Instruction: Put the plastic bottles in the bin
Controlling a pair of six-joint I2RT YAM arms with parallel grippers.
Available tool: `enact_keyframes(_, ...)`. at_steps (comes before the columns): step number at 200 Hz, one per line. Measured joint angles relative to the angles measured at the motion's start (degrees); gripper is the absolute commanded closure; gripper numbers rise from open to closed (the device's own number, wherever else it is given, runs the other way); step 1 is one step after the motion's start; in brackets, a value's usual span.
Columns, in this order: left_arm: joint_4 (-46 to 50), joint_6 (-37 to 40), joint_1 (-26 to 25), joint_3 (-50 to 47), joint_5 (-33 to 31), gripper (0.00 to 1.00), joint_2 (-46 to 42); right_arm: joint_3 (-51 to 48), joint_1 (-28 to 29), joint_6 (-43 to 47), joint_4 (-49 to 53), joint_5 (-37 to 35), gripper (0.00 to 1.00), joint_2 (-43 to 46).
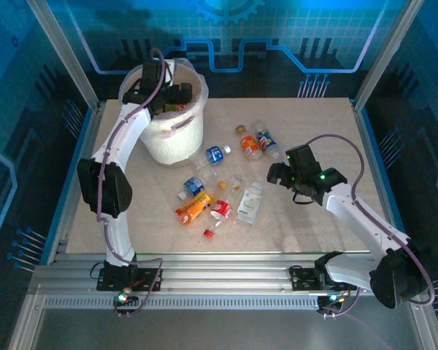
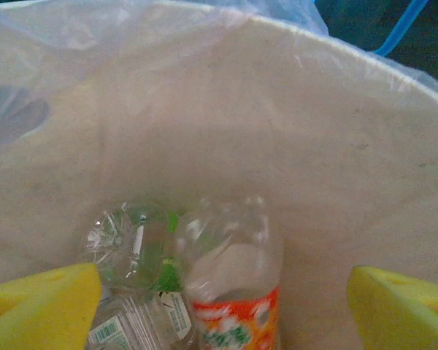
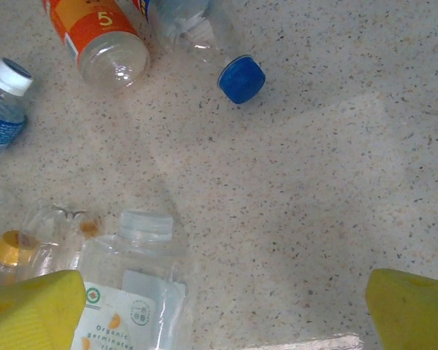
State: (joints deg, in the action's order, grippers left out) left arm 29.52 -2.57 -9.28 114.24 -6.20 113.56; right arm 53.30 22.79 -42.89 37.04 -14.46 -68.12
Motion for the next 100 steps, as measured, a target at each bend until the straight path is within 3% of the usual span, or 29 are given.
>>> enact_keyframes(47, 0.98, -0.5, 0.0, 2.4, -0.04, 0.01, -0.24, 4.72, -6.14, 6.14, 0.24, 6.05, 0.01, -7.19)
enact_keyframes(100, 3.67, -3.15, 0.0, 0.76, -0.02, 0.01, -6.71, 17.79, -9.09, 15.06, 2.21, 11.02, 0.12, -20.85)
